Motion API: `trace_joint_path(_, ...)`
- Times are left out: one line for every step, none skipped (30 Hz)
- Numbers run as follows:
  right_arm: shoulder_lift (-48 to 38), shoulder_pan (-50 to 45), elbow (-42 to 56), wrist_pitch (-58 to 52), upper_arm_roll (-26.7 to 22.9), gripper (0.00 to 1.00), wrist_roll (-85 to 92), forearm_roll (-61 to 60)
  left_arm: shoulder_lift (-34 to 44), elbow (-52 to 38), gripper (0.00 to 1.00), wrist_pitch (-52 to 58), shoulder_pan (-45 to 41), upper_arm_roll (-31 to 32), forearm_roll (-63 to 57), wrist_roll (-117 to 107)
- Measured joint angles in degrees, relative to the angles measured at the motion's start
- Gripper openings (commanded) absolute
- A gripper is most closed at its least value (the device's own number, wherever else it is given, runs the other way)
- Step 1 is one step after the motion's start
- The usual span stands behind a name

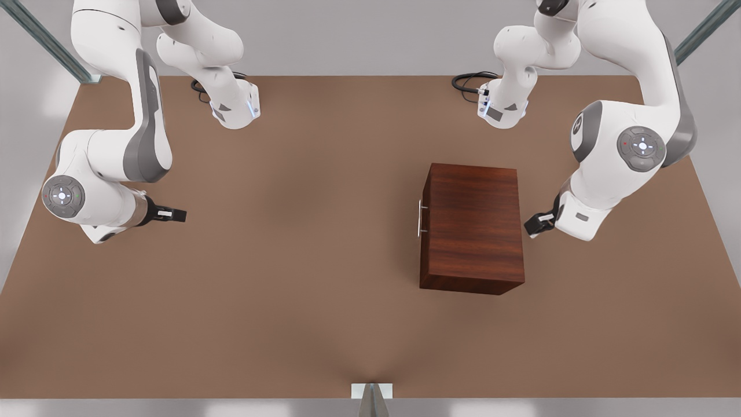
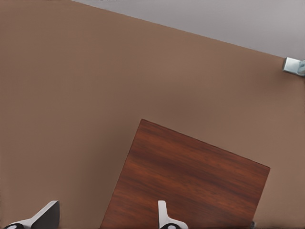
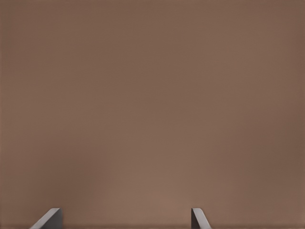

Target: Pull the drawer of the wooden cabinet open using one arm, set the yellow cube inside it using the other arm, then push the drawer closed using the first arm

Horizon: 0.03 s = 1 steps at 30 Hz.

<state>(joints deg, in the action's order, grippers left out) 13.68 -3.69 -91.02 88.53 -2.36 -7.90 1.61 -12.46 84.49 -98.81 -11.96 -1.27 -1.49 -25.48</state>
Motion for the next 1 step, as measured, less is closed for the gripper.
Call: trace_joint_path(0.0,0.0,-0.02,0.0,0.0,1.0,0.01,0.0,-0.01,0.0,1.0,-0.03,-0.05,0.02,-0.01,1.52)
